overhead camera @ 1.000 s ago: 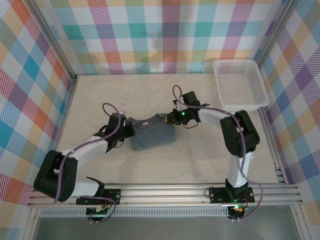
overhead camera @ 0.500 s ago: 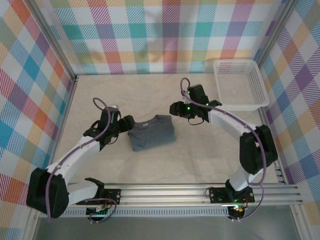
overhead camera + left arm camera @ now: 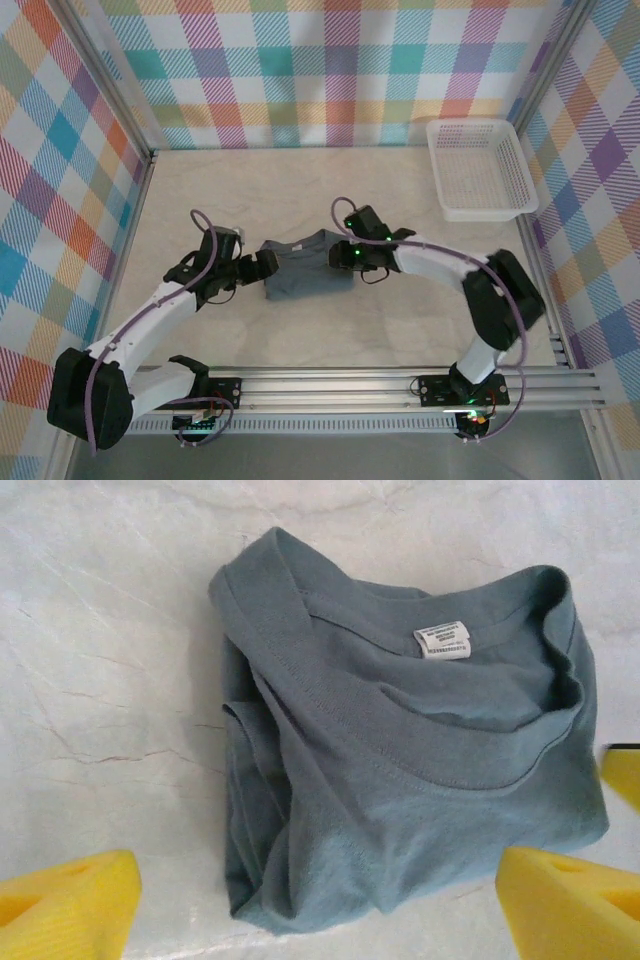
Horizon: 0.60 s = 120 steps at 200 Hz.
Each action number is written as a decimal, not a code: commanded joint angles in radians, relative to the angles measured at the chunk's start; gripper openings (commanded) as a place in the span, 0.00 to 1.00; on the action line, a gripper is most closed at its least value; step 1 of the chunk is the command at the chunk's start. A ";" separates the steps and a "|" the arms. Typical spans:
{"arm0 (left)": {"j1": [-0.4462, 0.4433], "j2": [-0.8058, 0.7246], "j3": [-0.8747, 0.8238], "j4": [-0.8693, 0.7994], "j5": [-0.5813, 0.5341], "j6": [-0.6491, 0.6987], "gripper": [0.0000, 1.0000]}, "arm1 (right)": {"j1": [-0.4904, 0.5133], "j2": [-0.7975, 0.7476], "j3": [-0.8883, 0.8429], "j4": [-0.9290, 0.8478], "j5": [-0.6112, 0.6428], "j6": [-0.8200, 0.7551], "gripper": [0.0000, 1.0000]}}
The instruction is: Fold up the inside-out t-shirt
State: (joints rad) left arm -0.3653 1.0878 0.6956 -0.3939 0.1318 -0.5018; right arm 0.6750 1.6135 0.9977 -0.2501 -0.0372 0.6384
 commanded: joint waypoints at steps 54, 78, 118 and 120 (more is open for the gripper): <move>0.002 -0.114 0.127 -0.154 -0.113 0.042 1.00 | 0.064 0.204 0.120 0.074 -0.220 0.278 0.34; 0.005 -0.173 0.108 -0.154 -0.193 -0.036 1.00 | 0.111 0.373 0.368 0.017 -0.302 0.250 0.27; 0.054 -0.226 0.026 -0.124 -0.243 -0.204 1.00 | 0.134 0.667 0.702 0.128 -0.405 0.412 0.25; 0.060 -0.226 0.022 -0.124 -0.249 -0.219 1.00 | 0.139 0.686 0.738 0.111 -0.409 0.408 0.25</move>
State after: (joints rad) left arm -0.3481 0.8776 0.7757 -0.5213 -0.0517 -0.5842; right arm 0.7998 2.1185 1.5101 -0.1677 -0.3195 0.9466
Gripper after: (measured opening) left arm 0.997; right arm 0.254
